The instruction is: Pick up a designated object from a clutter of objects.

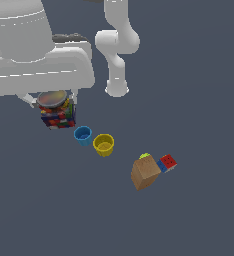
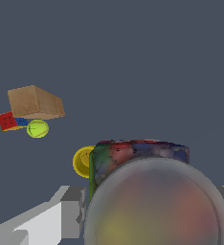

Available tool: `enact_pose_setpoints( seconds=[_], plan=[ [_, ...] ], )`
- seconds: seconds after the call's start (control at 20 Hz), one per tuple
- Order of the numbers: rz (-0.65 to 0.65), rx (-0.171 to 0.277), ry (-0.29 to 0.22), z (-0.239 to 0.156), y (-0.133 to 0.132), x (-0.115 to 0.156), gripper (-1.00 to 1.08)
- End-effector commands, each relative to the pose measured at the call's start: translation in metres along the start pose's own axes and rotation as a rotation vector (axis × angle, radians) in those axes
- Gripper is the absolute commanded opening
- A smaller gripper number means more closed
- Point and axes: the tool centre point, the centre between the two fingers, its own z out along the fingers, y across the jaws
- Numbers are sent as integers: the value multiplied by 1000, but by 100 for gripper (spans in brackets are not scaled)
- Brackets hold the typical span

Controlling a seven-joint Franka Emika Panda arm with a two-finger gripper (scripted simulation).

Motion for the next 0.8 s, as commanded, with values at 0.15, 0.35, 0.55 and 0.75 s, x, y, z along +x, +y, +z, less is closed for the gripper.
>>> enact_pose_setpoints(
  seconds=[0.15, 0.35, 0.55, 0.75],
  plan=[
    [-1, -1, 1, -30, 18, 1, -100],
    [-1, -2, 0, -43, 26, 2, -100],
    [-1, -2, 0, -50, 31, 3, -100],
    [-1, -2, 0, -53, 33, 3, -100]
  ],
)
